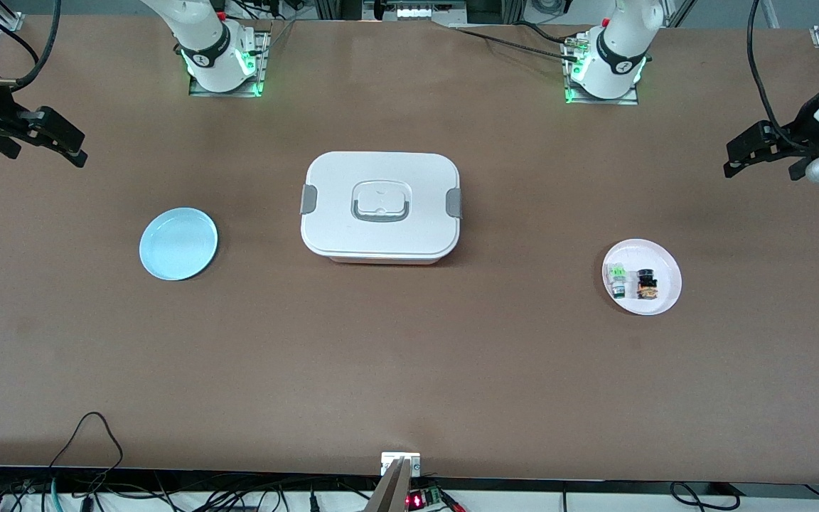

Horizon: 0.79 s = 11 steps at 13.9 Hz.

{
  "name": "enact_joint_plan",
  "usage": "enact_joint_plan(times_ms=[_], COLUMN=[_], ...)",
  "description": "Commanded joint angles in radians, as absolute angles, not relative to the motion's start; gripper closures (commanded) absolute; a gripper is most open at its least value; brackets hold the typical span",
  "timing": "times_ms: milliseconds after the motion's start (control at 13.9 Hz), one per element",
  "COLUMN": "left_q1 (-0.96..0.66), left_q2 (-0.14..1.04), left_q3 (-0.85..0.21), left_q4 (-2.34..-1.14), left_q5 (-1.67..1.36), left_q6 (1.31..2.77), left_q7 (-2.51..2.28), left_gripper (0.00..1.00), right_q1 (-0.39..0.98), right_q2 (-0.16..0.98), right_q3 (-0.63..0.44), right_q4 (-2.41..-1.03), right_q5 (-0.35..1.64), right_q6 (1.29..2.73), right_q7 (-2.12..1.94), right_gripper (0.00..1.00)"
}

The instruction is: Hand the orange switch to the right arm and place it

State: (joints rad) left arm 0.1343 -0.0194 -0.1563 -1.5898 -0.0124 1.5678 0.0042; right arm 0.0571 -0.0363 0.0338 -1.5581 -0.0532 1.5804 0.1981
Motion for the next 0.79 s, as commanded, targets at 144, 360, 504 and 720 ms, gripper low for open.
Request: enact_joint_plan(times_ms=[144,360,504,720], left_q1=[0.144,0.144,0.144,0.144], left_q2=[-0.012,-0.012,-0.012,-0.012], left_q3=[-0.163,-0.164,-0.163,-0.158], left_q4=[-1.566,-1.568,-1.566,-1.568], left_q5=[-0.028,-0.028,-0.029,-0.028], left_q6=[1.583,1.583,1.582,1.582], left_q7=[0.003,-0.002,0.000,0.000], left_gripper=[0.00,0.00,0.00,0.00], right_q1=[0.058,0.058,0.058,0.058], right_q2=[-0.058,-0.057,-0.057,-0.057], right_q3=[0.041,0.043,0.044,0.044], right_q4=[-1.574,-1.574,-1.574,-1.575], right_q5=[-0.061,-0.061,-0.061,-0.061], right_q6=[1.585,1.588,1.594,1.582], right_q7=[0.216,0.236,0.236,0.236], right_gripper=[0.00,0.00,0.00,0.00])
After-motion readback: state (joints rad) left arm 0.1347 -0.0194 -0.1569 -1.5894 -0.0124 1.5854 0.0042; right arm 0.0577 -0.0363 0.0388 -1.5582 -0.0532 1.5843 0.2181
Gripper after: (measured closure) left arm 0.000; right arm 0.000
